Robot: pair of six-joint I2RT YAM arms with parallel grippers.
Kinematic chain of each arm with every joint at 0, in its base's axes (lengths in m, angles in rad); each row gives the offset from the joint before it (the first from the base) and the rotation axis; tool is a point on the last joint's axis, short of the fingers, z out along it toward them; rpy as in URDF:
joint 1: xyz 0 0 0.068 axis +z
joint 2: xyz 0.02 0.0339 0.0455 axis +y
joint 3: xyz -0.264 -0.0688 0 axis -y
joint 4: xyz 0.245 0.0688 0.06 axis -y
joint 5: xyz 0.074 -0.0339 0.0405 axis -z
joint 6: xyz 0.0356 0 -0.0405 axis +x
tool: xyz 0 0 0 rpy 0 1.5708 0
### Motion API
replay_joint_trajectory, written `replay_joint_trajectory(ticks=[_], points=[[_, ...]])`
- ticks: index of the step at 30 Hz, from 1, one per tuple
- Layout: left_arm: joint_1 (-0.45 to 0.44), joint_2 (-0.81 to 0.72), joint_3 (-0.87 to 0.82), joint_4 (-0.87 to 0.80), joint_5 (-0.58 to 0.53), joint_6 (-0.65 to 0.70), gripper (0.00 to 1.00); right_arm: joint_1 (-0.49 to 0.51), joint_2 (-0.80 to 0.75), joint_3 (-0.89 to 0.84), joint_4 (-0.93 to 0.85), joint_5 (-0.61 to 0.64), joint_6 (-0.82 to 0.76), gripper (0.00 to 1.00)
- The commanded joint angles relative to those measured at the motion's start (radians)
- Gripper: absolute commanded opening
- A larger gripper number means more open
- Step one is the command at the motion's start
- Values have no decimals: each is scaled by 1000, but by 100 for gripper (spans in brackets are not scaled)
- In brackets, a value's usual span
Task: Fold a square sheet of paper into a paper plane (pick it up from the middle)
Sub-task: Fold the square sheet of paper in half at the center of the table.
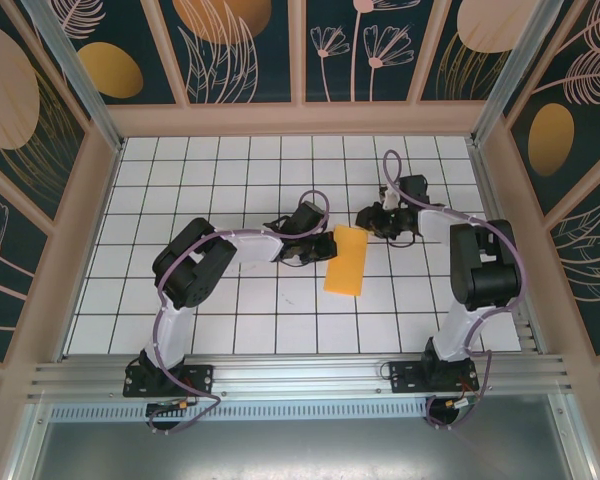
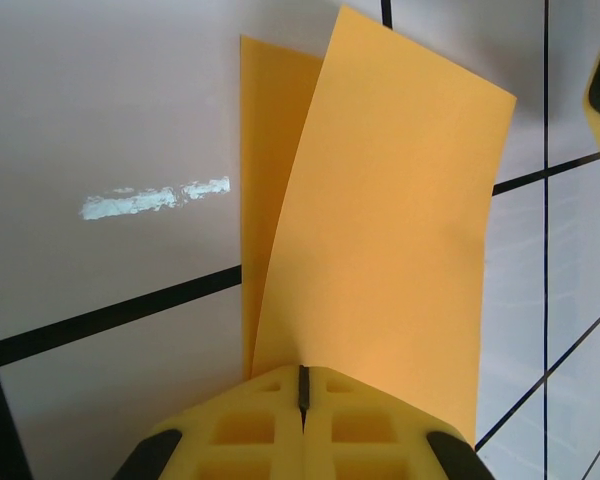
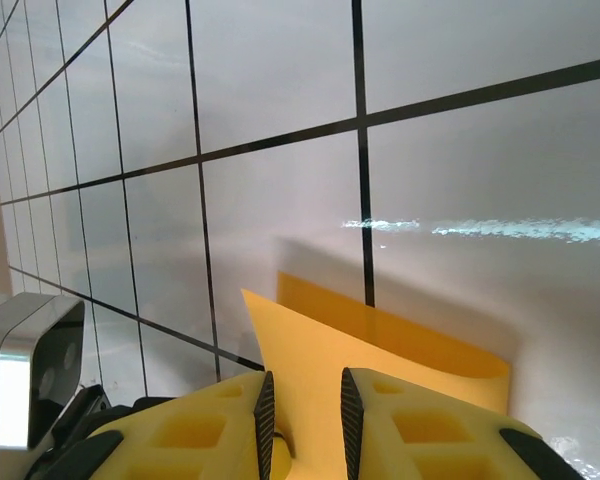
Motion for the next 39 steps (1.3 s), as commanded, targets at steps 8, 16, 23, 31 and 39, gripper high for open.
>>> replay_joint_trajectory(ticks=[8, 16, 23, 31, 39], points=[[-7, 48, -32, -111, -35, 22, 0, -10, 138, 6, -20, 92, -23, 28], [-9, 44, -35, -113, -35, 24, 0, -11, 42, 57, -70, 44, -33, 29], [-7, 40, -37, -111, -35, 21, 0, -12, -11, 29, -54, 23, -22, 29], [-8, 39, -38, -111, -33, 24, 0, -12, 86, -1, -12, 61, -12, 29], [-8, 34, -29, -111, -29, 24, 0, -16, 26, 5, -57, 64, -34, 30]])
